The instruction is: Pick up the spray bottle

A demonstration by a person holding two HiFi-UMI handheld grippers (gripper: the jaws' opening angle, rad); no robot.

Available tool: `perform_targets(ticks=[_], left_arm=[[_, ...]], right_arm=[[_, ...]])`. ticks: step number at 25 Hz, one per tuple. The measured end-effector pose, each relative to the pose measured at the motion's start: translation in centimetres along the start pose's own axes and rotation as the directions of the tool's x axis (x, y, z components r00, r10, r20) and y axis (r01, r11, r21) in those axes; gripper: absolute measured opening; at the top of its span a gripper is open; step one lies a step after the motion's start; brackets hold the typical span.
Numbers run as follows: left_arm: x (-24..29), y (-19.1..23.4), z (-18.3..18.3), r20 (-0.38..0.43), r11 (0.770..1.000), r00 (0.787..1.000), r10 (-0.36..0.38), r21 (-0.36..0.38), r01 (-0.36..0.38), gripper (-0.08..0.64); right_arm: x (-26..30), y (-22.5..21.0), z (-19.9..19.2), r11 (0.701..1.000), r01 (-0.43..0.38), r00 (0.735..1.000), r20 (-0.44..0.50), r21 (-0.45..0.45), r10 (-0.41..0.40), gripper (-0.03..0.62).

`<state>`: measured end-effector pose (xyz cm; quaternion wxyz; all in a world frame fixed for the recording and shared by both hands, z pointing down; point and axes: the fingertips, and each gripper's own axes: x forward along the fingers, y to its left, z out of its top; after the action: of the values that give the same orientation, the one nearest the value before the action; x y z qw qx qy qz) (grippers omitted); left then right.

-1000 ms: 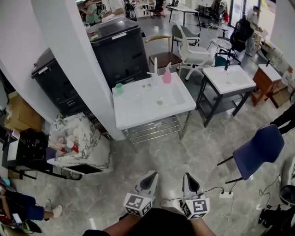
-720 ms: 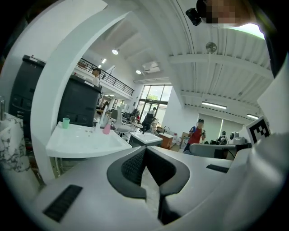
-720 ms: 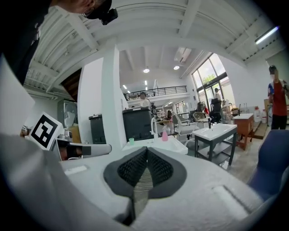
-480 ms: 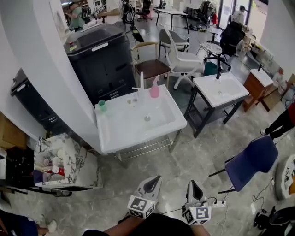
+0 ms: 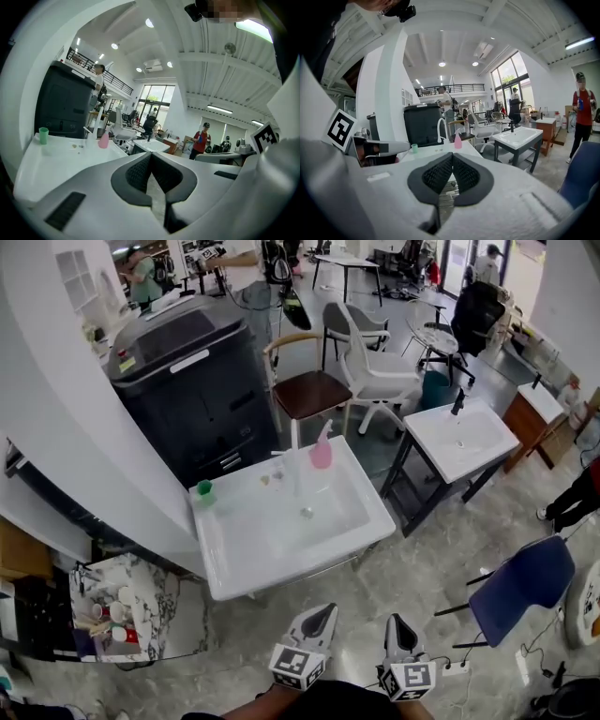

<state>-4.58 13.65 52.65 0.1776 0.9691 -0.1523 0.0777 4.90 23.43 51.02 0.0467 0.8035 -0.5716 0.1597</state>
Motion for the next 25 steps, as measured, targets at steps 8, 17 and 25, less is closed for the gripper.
perform_targets(ticks=[8,17,25], left_arm=[[4.3,6.7,2.9,-0.002,1.000,1.000,-0.014,-0.026,0.014,0.015],[6.9,10.2,4.9,0.019,1.000,1.000,-0.003,-0.008,0.003,0.015],[9.8,15.4,7.6,0.066,0.994,0.992,0.107,-0.010,-0.107,0.015]], right_arm=[[7.4,0.2,2.0,0.999,0.026,1.000,-0.015,-0.023,-0.026,-0.002],[11.5,-1.4,4.4,0.997,0.070,0.998,-0.005,-0.017,-0.070,-0.002],[19.4,-3.2,6.0,1.000,-0.012,1.000,0.012,-0.026,0.013,-0.002]])
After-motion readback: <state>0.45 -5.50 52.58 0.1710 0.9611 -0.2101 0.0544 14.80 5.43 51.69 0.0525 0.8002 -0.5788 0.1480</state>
